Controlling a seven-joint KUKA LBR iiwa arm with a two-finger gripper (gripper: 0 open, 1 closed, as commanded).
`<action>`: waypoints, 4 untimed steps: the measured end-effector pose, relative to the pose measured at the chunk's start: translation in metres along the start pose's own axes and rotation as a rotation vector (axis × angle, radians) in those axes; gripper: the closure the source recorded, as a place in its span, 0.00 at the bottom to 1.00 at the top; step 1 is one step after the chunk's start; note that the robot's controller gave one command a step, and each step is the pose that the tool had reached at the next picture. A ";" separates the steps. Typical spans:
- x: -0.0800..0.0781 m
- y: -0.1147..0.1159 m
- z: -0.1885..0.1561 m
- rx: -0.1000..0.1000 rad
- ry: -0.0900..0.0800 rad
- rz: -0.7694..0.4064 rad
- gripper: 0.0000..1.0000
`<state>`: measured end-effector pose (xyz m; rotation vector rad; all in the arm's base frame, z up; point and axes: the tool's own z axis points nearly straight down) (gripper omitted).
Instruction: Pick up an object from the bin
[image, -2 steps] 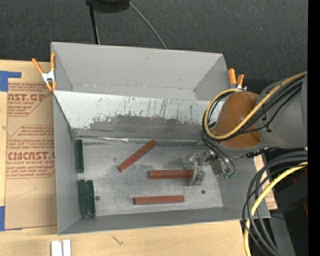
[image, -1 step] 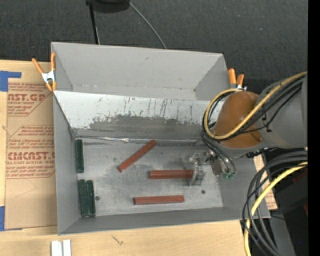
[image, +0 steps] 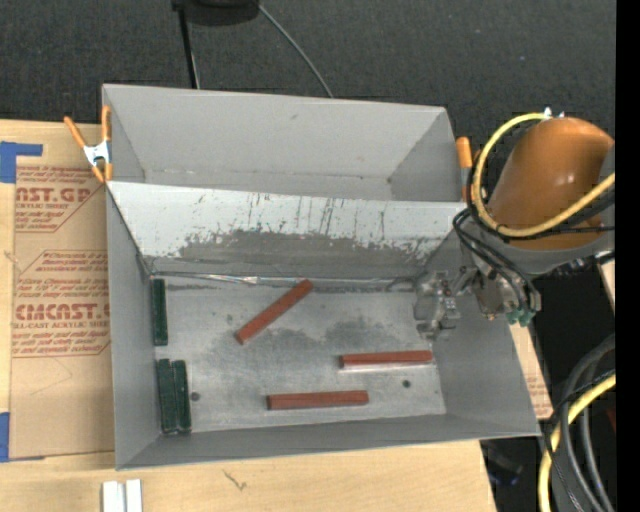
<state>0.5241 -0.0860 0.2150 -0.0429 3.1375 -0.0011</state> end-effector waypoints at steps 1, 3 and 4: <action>0.000 0.000 0.001 0.000 0.002 0.000 0.00; -0.001 -0.012 0.043 0.000 -0.006 0.053 0.00; 0.017 -0.017 0.071 -0.001 0.006 0.285 0.00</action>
Offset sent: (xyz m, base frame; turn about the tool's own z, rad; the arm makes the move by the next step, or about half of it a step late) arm 0.0000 0.0000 0.0000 0.0000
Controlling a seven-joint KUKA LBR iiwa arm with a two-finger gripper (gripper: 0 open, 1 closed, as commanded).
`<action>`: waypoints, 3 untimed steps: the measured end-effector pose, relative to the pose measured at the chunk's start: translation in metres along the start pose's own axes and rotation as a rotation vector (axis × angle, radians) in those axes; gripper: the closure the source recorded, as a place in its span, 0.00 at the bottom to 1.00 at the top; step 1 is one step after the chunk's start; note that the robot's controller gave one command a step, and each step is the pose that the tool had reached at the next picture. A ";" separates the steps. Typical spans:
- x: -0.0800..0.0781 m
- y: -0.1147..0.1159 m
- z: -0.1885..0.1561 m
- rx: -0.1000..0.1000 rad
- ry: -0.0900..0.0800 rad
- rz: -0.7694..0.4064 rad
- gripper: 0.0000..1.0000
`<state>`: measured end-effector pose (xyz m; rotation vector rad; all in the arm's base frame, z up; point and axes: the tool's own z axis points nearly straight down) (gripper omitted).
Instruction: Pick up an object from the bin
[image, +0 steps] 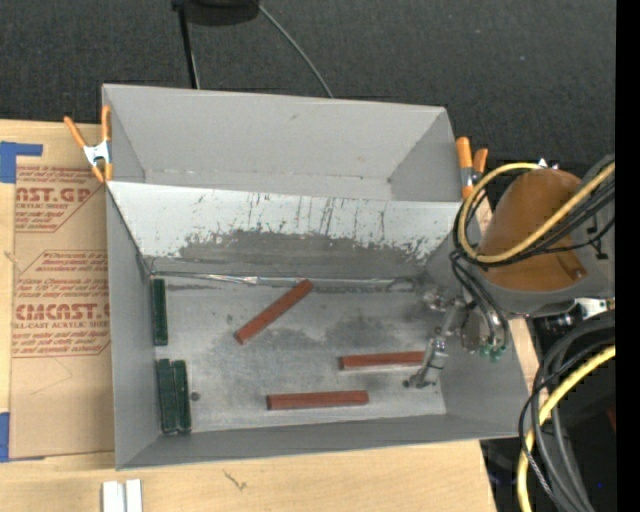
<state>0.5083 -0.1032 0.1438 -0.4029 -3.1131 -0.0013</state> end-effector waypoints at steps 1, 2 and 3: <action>-0.021 -0.012 0.069 0.000 -0.004 -0.091 1.00; -0.022 -0.012 0.069 0.001 -0.005 -0.092 0.00; -0.021 -0.012 0.069 0.001 -0.005 -0.092 0.00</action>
Offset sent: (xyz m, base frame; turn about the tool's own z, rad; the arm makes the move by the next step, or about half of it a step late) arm 0.0000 0.0000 0.0000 0.0000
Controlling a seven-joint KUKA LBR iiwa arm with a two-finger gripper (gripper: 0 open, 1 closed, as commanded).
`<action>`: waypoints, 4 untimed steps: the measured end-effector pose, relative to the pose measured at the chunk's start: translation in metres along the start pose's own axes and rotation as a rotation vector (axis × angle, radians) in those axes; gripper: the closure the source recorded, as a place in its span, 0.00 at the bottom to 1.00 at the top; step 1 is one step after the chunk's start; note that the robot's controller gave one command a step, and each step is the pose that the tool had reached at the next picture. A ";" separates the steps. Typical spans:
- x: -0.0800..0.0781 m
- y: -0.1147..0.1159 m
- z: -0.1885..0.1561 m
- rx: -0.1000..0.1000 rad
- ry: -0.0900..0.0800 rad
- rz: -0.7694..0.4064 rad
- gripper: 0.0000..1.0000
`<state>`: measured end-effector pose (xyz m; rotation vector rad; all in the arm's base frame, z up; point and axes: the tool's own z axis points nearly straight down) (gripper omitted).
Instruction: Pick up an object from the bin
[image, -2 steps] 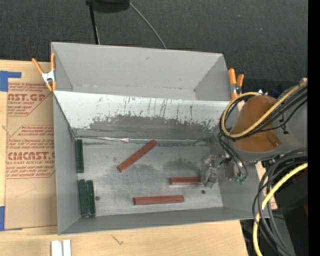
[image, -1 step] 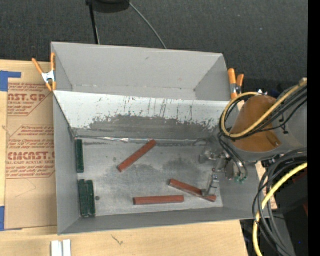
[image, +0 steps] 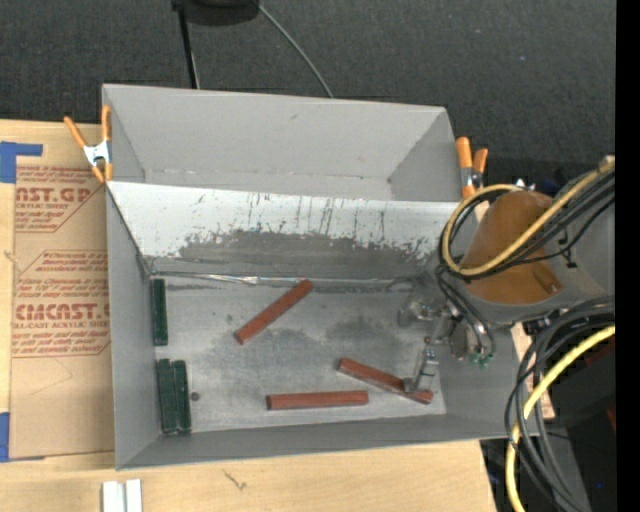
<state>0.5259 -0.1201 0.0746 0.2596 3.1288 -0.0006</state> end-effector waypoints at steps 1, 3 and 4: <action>0.043 0.046 0.004 -0.001 0.003 -0.037 1.00; 0.043 0.046 0.005 0.000 0.002 -0.036 1.00; 0.043 0.046 0.005 0.000 0.002 -0.036 1.00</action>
Offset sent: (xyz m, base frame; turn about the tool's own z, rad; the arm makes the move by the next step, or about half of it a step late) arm 0.0000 0.0000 0.0000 0.0000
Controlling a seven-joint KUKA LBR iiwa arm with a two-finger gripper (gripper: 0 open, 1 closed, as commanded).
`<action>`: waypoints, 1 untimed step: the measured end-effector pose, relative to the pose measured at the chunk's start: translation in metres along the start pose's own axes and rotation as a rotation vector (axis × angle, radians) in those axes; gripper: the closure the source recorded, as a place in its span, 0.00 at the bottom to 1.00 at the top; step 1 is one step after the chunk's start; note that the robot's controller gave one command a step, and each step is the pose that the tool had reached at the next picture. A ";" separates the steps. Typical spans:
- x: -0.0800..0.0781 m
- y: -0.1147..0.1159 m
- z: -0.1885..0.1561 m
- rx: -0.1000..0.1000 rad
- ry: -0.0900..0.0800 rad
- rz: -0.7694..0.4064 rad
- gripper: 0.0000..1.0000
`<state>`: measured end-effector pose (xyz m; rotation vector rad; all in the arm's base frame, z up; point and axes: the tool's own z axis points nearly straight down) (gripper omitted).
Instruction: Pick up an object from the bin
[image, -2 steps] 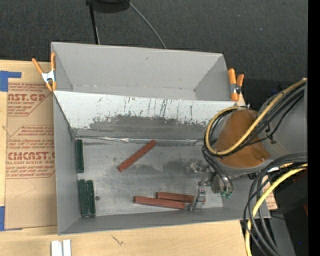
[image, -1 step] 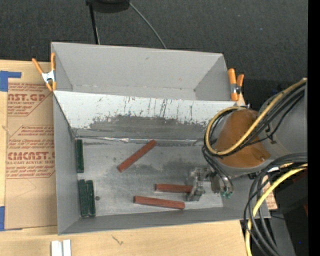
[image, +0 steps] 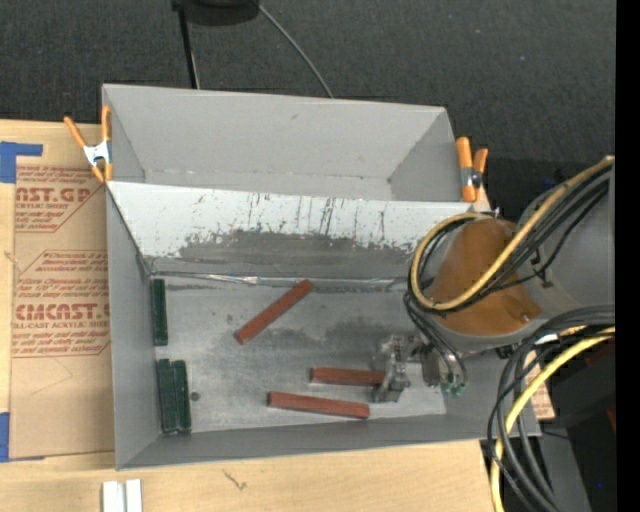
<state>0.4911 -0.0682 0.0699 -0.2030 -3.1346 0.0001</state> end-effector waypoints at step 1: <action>-0.028 0.043 -0.157 -0.001 -0.005 -0.001 1.00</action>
Offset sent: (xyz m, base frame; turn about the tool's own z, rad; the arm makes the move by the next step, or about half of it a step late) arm 0.0000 0.0000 0.0000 0.0000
